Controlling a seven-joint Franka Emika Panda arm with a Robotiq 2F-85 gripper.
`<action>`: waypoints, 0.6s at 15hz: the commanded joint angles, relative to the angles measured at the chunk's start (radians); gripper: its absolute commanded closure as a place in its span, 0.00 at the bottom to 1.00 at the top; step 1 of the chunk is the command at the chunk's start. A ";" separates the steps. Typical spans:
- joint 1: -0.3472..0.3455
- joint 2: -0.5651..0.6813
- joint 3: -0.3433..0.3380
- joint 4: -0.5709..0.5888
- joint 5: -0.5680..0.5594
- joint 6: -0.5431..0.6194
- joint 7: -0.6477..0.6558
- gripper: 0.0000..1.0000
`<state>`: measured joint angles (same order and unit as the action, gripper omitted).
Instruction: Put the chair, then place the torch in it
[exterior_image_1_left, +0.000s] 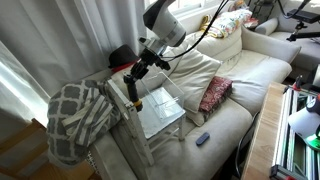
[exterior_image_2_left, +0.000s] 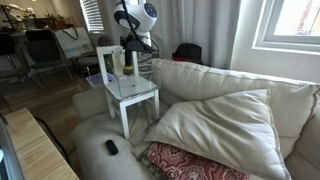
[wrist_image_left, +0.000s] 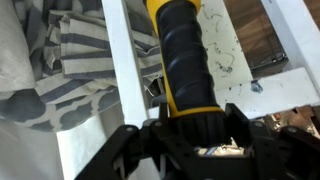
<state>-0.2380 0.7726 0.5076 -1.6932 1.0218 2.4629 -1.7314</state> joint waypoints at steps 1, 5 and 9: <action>0.022 -0.136 -0.078 -0.043 0.082 -0.108 -0.002 0.67; 0.063 -0.254 -0.189 -0.086 0.083 -0.178 0.028 0.67; 0.127 -0.314 -0.320 -0.124 -0.031 -0.211 0.111 0.67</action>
<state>-0.1634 0.5332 0.2801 -1.7555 1.0462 2.2892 -1.6848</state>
